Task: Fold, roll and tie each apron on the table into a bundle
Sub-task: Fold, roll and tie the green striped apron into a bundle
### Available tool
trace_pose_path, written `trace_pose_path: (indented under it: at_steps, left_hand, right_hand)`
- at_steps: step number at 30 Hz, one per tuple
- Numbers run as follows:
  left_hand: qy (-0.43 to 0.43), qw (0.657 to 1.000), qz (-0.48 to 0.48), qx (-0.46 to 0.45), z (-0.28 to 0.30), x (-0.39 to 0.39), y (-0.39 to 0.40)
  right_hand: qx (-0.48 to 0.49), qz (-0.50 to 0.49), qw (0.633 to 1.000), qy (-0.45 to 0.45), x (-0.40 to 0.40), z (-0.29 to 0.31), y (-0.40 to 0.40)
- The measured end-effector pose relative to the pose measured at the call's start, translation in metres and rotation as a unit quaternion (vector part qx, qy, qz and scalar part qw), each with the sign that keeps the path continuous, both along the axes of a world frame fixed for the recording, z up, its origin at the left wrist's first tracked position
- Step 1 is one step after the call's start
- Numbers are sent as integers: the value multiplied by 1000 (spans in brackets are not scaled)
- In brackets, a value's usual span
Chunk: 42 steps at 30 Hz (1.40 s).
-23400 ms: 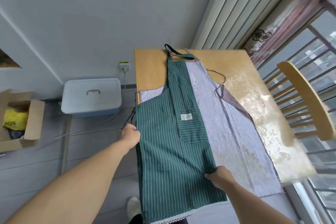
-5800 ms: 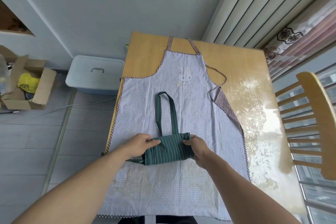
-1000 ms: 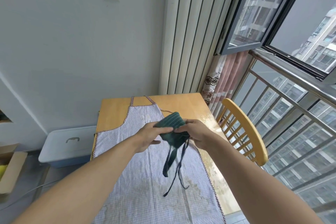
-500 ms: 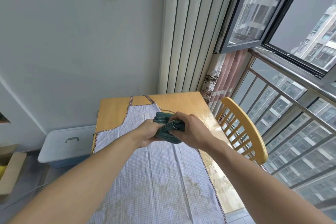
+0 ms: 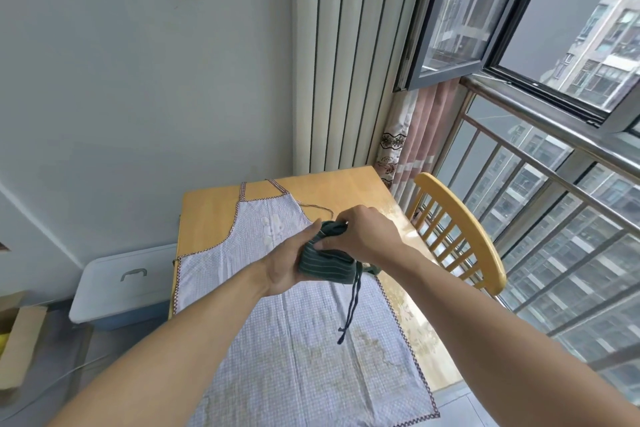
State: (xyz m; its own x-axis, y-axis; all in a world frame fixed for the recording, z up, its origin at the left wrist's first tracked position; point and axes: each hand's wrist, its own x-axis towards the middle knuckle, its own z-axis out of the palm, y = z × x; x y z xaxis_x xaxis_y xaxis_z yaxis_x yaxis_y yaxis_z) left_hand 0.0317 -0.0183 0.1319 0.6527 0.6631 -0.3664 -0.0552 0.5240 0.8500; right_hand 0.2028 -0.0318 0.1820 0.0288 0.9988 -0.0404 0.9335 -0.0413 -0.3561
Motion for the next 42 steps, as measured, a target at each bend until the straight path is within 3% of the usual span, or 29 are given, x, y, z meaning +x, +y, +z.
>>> trace_pose_path:
  at_steps: [6, 9, 12, 16, 19, 24, 27, 30, 35, 39, 42]
  left_hand:
    - [40, 993, 110, 23, -9, 4, 0]
    - [52, 989, 138, 34, -8, 7, 7]
    - [42, 986, 161, 19, -10, 9, 8]
    - [3, 989, 149, -14, -7, 12, 6]
    - [-8, 987, 158, 2, -4, 18, 8]
    - [28, 986, 154, 58, -5, 20, 10]
    - [64, 987, 127, 80, -9, 15, 10]
    - [74, 986, 111, 95, -9, 10, 8]
    - [82, 988, 80, 104, -4, 2, 4]
    - [164, 974, 75, 137, -8, -2, -2]
    - [208, 962, 58, 167, -13, -9, -7]
  right_hand:
    - [34, -13, 998, 50, 3, -3, -1]
    - [-33, 38, 986, 158, 11, 4, -4]
    - [-49, 17, 972, 227, 18, 0, -9]
    - [-63, -47, 878, 472, 25, -7, -15]
    - [-60, -69, 849, 520, 28, -8, -16]
    - [-93, -75, 900, 419, 41, -12, -17]
    - [-131, -15, 897, 421, 46, -18, -19]
    - [-85, -31, 921, 378, 44, -20, -23]
    - [-68, -32, 922, 379, 46, -25, -25]
    - [-177, 24, 941, 287, 54, -18, -22]
    - [-184, 56, 967, 164, 60, -19, -20]
